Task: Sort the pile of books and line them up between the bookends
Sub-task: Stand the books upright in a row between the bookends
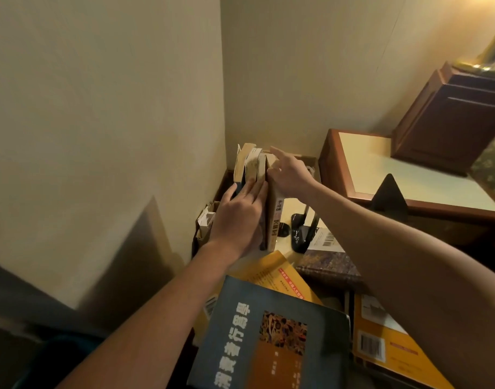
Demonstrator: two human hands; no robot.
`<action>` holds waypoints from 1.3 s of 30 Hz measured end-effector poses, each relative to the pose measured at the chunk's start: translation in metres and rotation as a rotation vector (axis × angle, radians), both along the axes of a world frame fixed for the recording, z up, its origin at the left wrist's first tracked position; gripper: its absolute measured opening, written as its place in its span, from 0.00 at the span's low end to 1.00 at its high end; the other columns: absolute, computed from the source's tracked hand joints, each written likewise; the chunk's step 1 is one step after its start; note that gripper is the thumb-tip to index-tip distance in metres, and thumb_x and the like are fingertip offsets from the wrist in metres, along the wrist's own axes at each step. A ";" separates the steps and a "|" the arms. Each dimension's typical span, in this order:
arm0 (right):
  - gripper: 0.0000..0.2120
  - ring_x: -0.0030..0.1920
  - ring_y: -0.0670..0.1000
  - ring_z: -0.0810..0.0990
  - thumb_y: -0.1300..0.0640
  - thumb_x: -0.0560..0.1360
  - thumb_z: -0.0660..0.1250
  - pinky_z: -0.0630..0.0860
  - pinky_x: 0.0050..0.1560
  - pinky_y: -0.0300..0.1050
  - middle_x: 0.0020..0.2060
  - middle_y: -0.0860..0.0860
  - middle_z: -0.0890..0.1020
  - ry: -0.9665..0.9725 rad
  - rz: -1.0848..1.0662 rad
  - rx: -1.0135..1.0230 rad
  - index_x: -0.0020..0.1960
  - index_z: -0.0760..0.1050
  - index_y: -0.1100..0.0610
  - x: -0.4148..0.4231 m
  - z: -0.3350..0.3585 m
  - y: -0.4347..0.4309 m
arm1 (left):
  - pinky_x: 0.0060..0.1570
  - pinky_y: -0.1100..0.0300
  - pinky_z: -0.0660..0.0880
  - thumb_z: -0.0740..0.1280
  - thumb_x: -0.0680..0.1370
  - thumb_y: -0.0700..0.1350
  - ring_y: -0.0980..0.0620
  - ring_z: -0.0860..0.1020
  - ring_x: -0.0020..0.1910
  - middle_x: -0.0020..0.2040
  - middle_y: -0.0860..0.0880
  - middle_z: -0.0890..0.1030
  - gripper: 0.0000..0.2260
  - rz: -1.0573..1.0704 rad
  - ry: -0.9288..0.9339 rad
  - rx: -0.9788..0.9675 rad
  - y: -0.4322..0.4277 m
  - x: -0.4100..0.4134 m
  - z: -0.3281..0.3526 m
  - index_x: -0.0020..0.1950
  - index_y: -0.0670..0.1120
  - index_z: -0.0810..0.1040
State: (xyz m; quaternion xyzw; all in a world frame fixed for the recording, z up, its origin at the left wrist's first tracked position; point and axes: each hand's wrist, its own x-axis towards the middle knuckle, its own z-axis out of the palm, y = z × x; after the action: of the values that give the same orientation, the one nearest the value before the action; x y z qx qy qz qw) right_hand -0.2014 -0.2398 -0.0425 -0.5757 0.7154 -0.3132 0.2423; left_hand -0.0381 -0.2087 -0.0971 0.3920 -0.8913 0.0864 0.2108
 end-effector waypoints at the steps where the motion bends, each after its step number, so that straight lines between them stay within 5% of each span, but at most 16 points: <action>1: 0.28 0.63 0.56 0.76 0.60 0.82 0.59 0.76 0.51 0.42 0.67 0.56 0.77 -0.026 -0.007 -0.011 0.80 0.59 0.49 0.001 -0.002 0.000 | 0.74 0.45 0.64 0.67 0.77 0.43 0.47 0.66 0.76 0.75 0.46 0.70 0.31 -0.010 -0.005 0.006 0.001 0.001 0.001 0.79 0.43 0.62; 4: 0.25 0.72 0.56 0.70 0.56 0.83 0.59 0.70 0.68 0.49 0.74 0.55 0.71 -0.162 -0.033 -0.013 0.79 0.60 0.49 -0.001 -0.009 0.005 | 0.77 0.42 0.58 0.65 0.78 0.43 0.47 0.59 0.79 0.78 0.45 0.65 0.32 -0.043 -0.030 0.046 0.001 0.007 0.004 0.80 0.43 0.58; 9: 0.33 0.69 0.57 0.71 0.57 0.80 0.65 0.77 0.61 0.65 0.74 0.54 0.68 -0.427 0.062 0.140 0.80 0.55 0.44 -0.008 -0.011 0.036 | 0.78 0.44 0.50 0.65 0.80 0.44 0.50 0.50 0.81 0.82 0.48 0.55 0.36 -0.042 -0.043 0.114 -0.002 0.009 0.003 0.82 0.45 0.49; 12: 0.42 0.74 0.57 0.67 0.54 0.77 0.72 0.72 0.68 0.61 0.80 0.52 0.60 -0.289 0.156 0.166 0.81 0.50 0.45 -0.011 -0.020 0.057 | 0.79 0.44 0.51 0.61 0.81 0.41 0.50 0.47 0.81 0.82 0.49 0.51 0.33 -0.043 -0.027 0.142 -0.002 0.008 0.004 0.82 0.46 0.48; 18: 0.47 0.69 0.56 0.75 0.53 0.75 0.75 0.76 0.63 0.50 0.75 0.55 0.69 0.011 0.134 0.030 0.82 0.47 0.47 -0.006 -0.036 0.073 | 0.79 0.43 0.49 0.63 0.79 0.40 0.50 0.48 0.81 0.82 0.49 0.52 0.35 -0.075 0.005 0.172 0.001 0.008 0.005 0.82 0.47 0.50; 28: 0.49 0.68 0.57 0.76 0.52 0.74 0.75 0.77 0.64 0.58 0.73 0.55 0.73 -0.028 0.072 0.006 0.82 0.44 0.46 -0.006 -0.037 0.088 | 0.79 0.43 0.44 0.62 0.77 0.37 0.46 0.46 0.81 0.82 0.48 0.50 0.36 -0.082 0.025 0.146 0.006 0.006 0.010 0.82 0.47 0.51; 39: 0.48 0.69 0.57 0.75 0.57 0.76 0.74 0.75 0.66 0.53 0.74 0.53 0.71 -0.060 0.058 -0.010 0.82 0.45 0.48 -0.001 -0.026 0.124 | 0.78 0.39 0.50 0.58 0.74 0.40 0.43 0.51 0.81 0.81 0.47 0.56 0.33 -0.089 0.114 0.173 0.039 0.009 0.011 0.81 0.45 0.58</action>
State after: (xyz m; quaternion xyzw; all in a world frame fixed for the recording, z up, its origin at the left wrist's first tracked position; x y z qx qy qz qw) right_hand -0.2024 -0.1154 -0.0685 -0.5877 0.6892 -0.3268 0.2697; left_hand -0.0287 -0.1697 -0.0862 0.3729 -0.8985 -0.0228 0.2304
